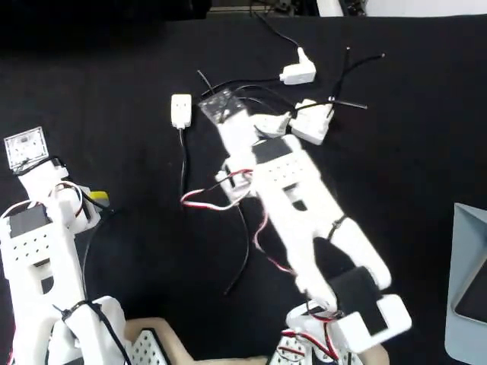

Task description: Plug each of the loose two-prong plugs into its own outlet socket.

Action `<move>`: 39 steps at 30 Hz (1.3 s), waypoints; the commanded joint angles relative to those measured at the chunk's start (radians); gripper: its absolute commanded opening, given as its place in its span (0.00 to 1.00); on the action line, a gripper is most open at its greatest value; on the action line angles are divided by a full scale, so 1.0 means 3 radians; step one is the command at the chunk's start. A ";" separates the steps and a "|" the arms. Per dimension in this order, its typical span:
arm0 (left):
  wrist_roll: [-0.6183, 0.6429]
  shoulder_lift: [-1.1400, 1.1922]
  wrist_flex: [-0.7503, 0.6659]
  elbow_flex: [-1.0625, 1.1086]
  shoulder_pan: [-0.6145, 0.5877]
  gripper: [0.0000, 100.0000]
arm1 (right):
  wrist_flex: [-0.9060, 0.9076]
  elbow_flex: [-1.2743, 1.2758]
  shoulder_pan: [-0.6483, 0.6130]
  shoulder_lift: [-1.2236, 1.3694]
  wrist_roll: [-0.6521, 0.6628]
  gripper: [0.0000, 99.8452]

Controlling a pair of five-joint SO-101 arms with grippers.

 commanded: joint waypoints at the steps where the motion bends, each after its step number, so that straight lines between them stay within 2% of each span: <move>1: 0.0005 -0.0077 -0.0061 -0.0018 -0.0033 0.30 | -0.0312 -0.0038 -0.0118 0.0156 -0.0210 0.17; 7: 0.0000 -0.0077 -0.0061 -0.0018 -0.0033 0.30 | -0.0527 -0.0130 -0.0066 0.0698 -0.0235 0.17; 11: 0.0000 -0.0077 -0.0061 -0.0018 -0.0033 0.30 | -0.0517 -0.0309 -0.0066 0.0892 -0.0532 0.17; 15: 0.0000 -0.0077 -0.0061 -0.0018 -0.0033 0.30 | -0.0527 -0.0417 -0.0066 0.1056 -0.0650 0.17; 17: 0.0000 -0.0077 -0.0061 -0.0018 -0.0033 0.30 | -0.0532 -0.0437 -0.0041 0.1097 -0.0690 0.12; 19: 0.0000 -0.0077 -0.0061 -0.0018 -0.0033 0.30 | -0.0537 -0.0499 0.0026 0.1107 -0.0685 0.03; 22: 0.0000 -0.0077 -0.0061 -0.0018 -0.0033 0.30 | -0.0506 -0.0611 0.0123 0.1102 -0.0777 0.01; 31: 0.0015 -0.0077 -0.0061 -0.0018 -0.0033 0.30 | -0.0506 -0.0729 0.0578 0.0795 -0.2808 0.02; 36: 0.0015 -0.0077 -0.0061 -0.0013 -0.0033 0.30 | -0.0245 -0.0678 0.0900 0.0657 -0.3227 0.02; 39: 0.0020 -0.0077 -0.0061 -0.0013 -0.0028 0.30 | 0.0087 -0.0703 0.0941 0.0616 -0.3319 0.09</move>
